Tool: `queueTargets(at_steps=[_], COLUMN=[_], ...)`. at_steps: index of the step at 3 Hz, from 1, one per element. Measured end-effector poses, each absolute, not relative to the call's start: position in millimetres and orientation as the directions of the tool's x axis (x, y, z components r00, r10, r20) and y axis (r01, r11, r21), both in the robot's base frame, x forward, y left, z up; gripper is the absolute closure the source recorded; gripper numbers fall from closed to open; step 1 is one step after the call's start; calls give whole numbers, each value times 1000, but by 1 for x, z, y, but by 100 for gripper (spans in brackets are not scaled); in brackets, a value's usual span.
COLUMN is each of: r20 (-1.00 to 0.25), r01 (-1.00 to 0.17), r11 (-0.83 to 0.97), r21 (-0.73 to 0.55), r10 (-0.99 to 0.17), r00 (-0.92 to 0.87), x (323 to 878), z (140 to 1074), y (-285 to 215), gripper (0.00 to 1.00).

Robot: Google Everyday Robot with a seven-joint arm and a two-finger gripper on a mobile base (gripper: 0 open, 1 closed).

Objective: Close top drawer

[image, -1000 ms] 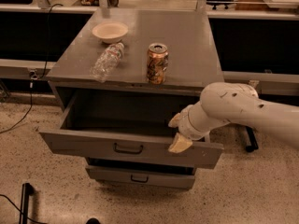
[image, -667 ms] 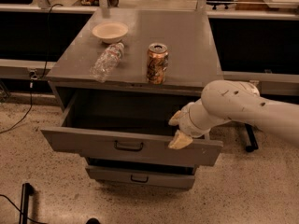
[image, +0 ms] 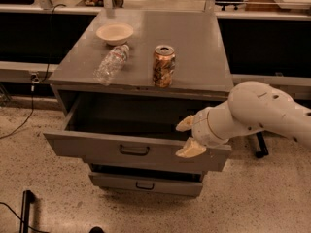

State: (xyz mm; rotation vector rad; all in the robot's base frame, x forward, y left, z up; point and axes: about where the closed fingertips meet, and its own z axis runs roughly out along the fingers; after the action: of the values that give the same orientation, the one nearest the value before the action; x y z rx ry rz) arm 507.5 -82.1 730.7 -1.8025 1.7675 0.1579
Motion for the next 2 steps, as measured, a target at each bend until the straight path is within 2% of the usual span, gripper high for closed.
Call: queueTargets(at_steps=[1, 2], r20=[-544, -542], r01=[-955, -958], r11=[73, 48], r21=[-287, -282], r10=[-833, -832], r00=[100, 118], x=[465, 437], z=[741, 722], y=[-76, -73], gripper=[61, 83])
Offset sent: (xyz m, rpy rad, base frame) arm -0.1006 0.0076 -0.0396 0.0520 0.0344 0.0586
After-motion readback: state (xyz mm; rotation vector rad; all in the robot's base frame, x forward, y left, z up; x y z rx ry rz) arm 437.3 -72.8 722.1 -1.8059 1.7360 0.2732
